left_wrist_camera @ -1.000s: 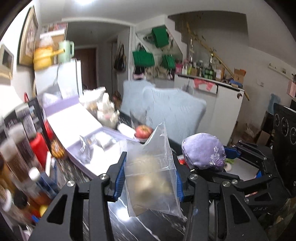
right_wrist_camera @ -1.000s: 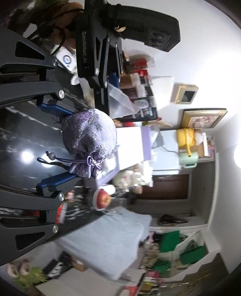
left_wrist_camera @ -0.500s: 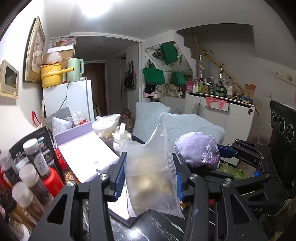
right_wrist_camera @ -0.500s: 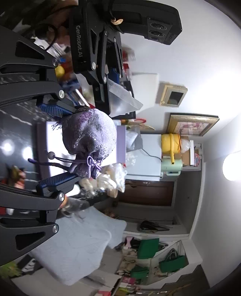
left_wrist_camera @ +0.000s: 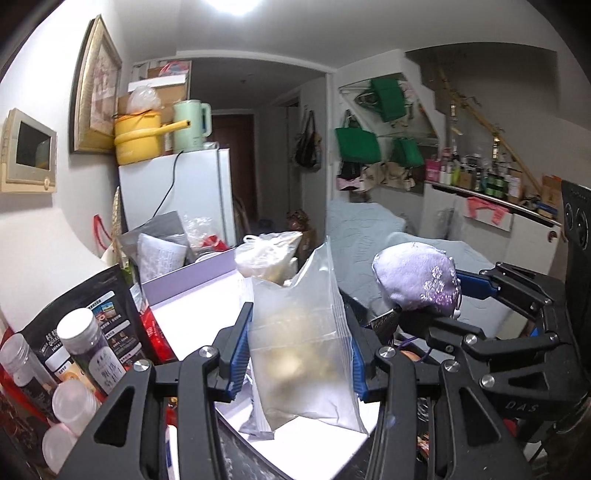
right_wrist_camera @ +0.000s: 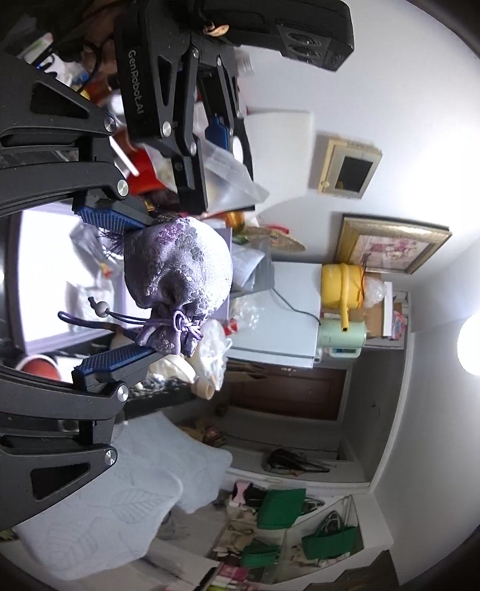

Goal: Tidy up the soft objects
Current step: 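Lift the clear bag with the left gripper while the right carries the sachet toward the lavender box, then lower the clear bag into the box with the left gripper while the right lowers the sachet and both open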

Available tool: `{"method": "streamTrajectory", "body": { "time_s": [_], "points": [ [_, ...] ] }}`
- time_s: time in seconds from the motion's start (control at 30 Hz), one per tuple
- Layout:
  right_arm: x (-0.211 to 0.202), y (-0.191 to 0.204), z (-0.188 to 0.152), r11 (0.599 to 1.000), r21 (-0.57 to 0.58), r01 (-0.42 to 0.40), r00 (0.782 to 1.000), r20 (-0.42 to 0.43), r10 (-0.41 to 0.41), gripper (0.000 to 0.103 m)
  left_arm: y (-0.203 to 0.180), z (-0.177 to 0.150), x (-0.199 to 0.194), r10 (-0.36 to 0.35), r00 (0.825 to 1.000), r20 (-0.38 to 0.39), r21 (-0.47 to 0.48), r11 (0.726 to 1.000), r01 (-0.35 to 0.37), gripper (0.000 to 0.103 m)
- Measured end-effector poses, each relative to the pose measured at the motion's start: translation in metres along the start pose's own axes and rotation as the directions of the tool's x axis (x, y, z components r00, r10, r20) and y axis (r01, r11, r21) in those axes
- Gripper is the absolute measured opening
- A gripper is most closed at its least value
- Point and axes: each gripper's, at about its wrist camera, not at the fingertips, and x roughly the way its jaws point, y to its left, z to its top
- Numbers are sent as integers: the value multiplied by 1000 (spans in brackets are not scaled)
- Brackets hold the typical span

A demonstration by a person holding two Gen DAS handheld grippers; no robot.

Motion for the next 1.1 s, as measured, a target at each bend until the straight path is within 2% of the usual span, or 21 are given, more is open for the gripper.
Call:
{"method": "streamTrajectory", "body": {
  "time_s": [0.2,0.3,0.57,0.83,1.1],
  "points": [
    [46,-18,10,1000,11,7,999,-54,-7,54,5,1,37,56,997,-58,7,998,-56,44],
    [74,-26,7,999,11,36,994,-100,-34,54,9,-5,64,76,990,-119,-1,997,-76,44],
    [139,-52,-24,995,85,61,963,-266,-37,54,13,-30,122,152,964,-218,46,988,-146,44],
    [173,-62,-57,992,87,97,930,-363,-59,54,7,-69,164,147,934,-327,61,989,-135,44],
    [190,-54,-92,993,57,101,894,-444,-66,54,3,-106,185,134,899,-418,68,991,-116,44]
  ]
}}
